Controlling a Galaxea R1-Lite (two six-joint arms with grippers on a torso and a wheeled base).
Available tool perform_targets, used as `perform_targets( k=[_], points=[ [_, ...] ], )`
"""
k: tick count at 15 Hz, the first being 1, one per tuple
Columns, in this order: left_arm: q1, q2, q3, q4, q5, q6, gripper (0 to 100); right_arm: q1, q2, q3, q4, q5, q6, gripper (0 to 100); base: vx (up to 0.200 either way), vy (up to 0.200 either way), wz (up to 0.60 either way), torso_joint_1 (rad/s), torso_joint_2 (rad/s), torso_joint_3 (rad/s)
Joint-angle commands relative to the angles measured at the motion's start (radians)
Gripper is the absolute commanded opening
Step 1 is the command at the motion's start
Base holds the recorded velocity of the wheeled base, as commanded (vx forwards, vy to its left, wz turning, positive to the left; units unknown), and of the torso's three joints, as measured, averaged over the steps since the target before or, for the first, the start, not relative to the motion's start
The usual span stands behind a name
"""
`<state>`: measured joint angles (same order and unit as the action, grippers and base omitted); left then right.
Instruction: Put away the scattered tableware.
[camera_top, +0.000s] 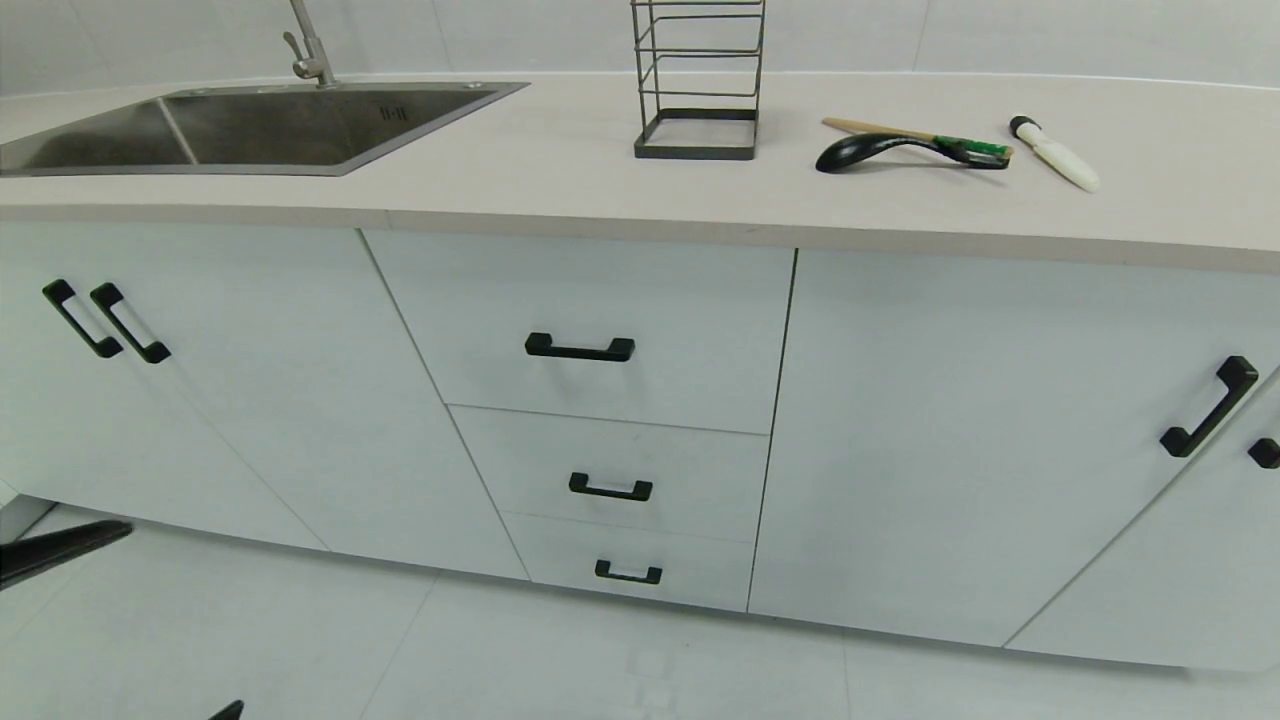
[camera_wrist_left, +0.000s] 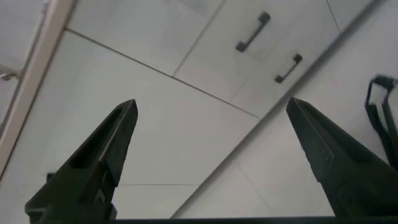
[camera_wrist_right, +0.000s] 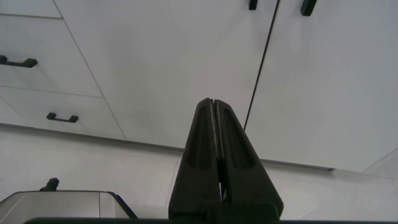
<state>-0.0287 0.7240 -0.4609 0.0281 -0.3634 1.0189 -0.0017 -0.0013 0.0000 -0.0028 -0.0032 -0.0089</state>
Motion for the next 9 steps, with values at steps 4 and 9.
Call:
perform_targets(
  k=[4, 9],
  points=[
    [-0.338, 0.431, -0.105, 0.058, 0.204, 0.162, 100, 0.000, 0.001, 0.000, 0.000, -0.001, 0.000, 0, 0.000, 0.000, 0.00, 0.000, 0.00, 0.000],
    [-0.427, 0.563, -0.153, 0.049, 0.250, 0.150, 100, 0.000, 0.001, 0.000, 0.000, -0.001, 0.000, 0, 0.000, 0.000, 0.00, 0.000, 0.00, 0.000]
  ],
)
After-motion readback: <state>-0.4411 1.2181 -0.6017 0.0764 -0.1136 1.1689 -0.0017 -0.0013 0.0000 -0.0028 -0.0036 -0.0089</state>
